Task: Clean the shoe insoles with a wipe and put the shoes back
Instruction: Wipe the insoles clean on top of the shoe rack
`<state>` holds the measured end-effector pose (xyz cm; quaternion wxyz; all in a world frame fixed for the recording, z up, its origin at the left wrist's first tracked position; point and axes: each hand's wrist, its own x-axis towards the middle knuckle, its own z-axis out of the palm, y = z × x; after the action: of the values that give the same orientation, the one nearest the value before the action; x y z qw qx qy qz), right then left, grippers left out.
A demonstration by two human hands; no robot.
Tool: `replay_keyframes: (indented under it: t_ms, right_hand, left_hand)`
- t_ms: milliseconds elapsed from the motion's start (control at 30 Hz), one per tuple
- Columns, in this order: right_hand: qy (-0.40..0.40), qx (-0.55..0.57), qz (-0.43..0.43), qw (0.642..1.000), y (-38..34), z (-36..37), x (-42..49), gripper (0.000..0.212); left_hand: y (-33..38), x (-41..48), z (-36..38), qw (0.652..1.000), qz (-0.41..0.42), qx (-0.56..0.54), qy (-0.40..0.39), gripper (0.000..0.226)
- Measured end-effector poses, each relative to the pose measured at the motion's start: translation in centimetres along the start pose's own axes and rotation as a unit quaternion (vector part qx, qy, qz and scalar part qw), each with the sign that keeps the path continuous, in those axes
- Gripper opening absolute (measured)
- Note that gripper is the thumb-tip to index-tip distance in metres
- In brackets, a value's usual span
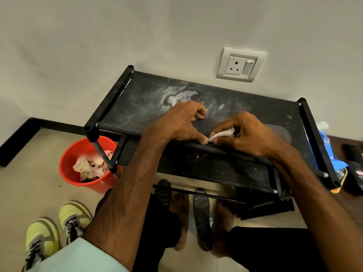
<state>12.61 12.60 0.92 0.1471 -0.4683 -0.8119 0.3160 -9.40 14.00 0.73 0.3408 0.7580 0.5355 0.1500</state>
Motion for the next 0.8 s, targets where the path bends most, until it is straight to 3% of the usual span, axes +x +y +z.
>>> replay_keyframes:
  t_ms: [300,633,800]
  right_hand:
    - [-0.009,-0.039,-0.022,0.999,0.0,-0.8,-1.0,0.017]
    - [0.094,-0.084,0.006,0.992,0.1,1.5,1.5,0.015]
    - [0.153,-0.108,0.075,0.979,0.8,1.8,3.8,0.013]
  left_hand:
    - [-0.1,-0.5,-1.0,1.0,0.005,0.007,0.018,0.079]
    - [0.0,-0.2,-0.6,1.0,-0.009,-0.013,0.007,0.082]
    - [0.0,-0.1,-0.4,1.0,-0.019,-0.022,-0.005,0.078]
